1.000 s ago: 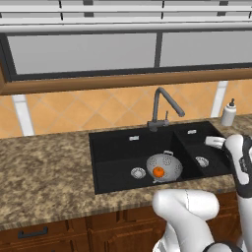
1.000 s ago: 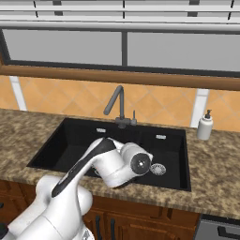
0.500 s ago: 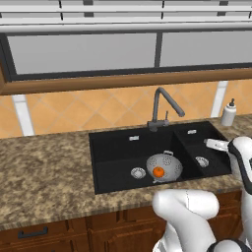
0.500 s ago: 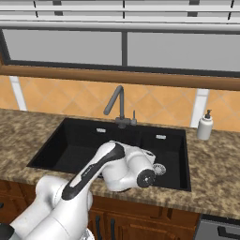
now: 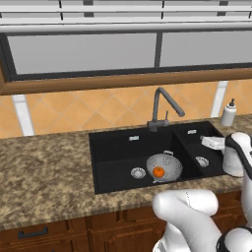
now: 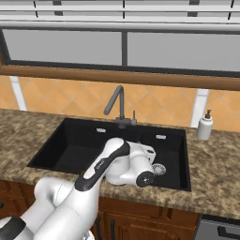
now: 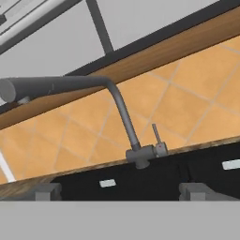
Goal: Put the colander in the sink, put the orange in the colander, and turn on the sink faucet and pour water over the colander.
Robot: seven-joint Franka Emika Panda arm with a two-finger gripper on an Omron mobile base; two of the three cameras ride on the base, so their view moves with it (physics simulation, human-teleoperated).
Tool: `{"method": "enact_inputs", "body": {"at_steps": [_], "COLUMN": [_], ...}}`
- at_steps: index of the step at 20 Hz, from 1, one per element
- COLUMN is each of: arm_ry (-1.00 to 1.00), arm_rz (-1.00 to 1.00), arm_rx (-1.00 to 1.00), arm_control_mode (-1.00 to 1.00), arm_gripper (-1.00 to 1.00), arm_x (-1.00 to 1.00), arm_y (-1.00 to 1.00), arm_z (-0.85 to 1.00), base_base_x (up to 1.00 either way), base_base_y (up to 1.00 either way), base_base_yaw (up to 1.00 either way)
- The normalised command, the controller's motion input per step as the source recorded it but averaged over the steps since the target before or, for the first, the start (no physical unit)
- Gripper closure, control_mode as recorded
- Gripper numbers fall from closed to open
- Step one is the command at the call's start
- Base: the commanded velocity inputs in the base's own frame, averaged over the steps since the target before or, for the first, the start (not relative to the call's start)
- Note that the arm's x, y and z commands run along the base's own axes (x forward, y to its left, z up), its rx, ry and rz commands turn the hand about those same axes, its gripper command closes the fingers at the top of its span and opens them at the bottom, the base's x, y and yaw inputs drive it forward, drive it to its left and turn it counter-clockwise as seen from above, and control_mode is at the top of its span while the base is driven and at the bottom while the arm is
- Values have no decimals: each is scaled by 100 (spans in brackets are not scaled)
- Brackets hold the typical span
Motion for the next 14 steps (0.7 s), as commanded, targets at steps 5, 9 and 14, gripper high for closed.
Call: {"method": "enact_inputs", "body": {"at_steps": [5, 9, 14], "arm_ry": [-4, -1, 0], "arm_rz": [0, 1, 0], "arm_rx": [0, 0, 0], "arm_control_mode": [-100, -100, -100], "arm_gripper": [-100, -100, -100], "arm_x": [26, 24, 10], "arm_y": [-42, -36, -21], "arm_z": [-4, 0, 0], "base_base_x": [0, 0, 0], "base_base_y": [0, 0, 0], "base_base_yaw": [0, 0, 0]}}
